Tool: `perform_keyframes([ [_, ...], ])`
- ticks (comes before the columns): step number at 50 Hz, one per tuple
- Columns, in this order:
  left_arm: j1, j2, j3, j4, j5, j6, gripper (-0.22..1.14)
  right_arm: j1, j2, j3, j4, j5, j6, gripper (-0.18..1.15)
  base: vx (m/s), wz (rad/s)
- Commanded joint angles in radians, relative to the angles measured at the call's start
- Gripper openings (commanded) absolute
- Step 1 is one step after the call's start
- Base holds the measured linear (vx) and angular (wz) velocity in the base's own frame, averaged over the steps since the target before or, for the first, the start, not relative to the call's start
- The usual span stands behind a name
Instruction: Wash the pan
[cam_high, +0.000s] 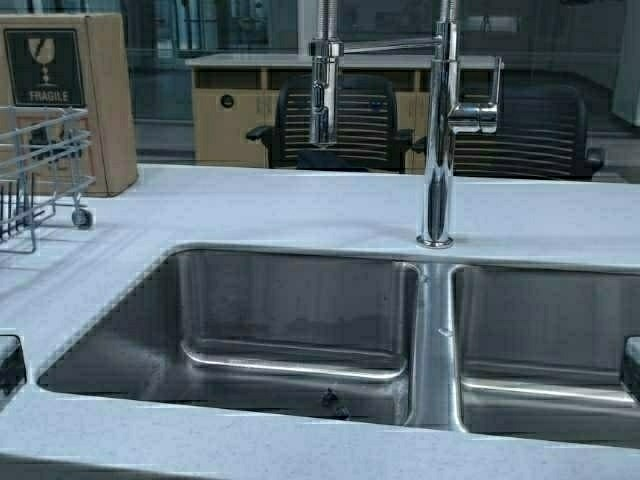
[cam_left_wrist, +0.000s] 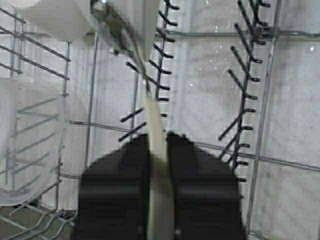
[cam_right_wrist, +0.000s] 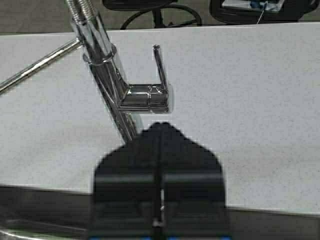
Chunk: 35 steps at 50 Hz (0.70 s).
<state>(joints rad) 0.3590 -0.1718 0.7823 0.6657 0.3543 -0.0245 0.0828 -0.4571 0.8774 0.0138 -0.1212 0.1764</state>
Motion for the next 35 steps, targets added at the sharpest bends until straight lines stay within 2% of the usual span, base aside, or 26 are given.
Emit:
perform_keyframes([
  [1,0.017,0.031,-0.017,0.000,-0.017,-0.003,0.04,0.002,-0.012,-0.021,-0.002,-0.006,-0.003,0.05,0.00,0.00],
  [19,0.025,0.077,-0.029,0.000,-0.017,-0.041,0.04,0.002,-0.011,-0.017,-0.002,-0.008,-0.003,0.05,0.00,0.00],
  [23,0.025,0.084,-0.037,0.000,-0.015,-0.060,0.10,0.002,-0.011,-0.017,-0.005,-0.006,-0.005,0.05,0.00,0.00],
  [27,0.025,0.095,-0.048,0.002,0.000,-0.083,0.27,0.002,-0.011,-0.014,-0.009,-0.006,-0.005,0.05,0.00,0.00],
  [35,0.025,0.121,-0.084,0.002,0.038,-0.110,0.86,0.002,-0.011,-0.014,-0.012,-0.008,-0.005,0.05,0.00,0.00],
])
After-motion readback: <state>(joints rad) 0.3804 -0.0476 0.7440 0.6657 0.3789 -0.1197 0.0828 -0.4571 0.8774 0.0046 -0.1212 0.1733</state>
